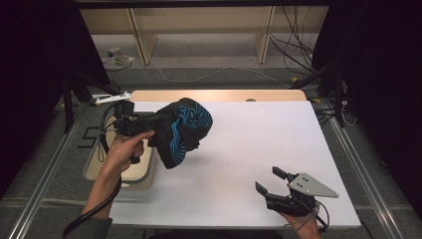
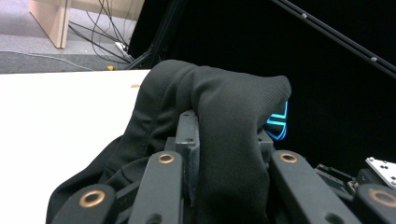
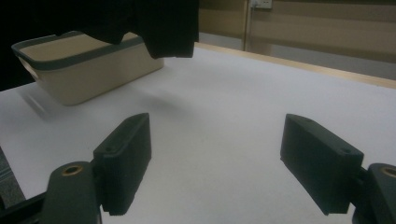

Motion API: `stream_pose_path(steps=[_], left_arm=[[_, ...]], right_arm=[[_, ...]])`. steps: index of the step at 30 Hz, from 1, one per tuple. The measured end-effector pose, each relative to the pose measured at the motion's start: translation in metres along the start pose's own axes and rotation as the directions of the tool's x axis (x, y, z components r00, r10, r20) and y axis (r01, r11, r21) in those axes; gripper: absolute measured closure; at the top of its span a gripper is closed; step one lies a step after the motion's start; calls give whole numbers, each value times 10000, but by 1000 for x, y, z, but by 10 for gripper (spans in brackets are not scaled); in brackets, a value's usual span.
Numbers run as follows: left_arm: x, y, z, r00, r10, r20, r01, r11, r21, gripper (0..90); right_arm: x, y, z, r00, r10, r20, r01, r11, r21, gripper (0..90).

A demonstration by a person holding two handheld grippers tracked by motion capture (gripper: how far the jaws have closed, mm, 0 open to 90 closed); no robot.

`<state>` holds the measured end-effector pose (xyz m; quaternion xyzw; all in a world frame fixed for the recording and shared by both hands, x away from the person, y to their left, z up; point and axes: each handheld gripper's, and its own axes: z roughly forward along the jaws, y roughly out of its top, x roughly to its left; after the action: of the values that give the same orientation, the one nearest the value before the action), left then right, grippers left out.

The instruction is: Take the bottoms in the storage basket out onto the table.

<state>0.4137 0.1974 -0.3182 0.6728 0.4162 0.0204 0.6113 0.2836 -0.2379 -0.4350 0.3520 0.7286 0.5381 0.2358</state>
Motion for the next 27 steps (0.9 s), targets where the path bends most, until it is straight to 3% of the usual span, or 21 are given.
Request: stream_pose_path(steps=[14, 27], left_arm=[[-6, -5, 24, 9997, 144, 188, -153, 9986, 507, 732], [-6, -6, 40, 9998, 63, 200, -74, 9985, 546, 732]], right_arm=[[0, 0, 0, 10000, 7, -10, -7, 10000, 1, 255], [-1, 0, 0, 10000, 18, -21, -18, 10000, -16, 255]])
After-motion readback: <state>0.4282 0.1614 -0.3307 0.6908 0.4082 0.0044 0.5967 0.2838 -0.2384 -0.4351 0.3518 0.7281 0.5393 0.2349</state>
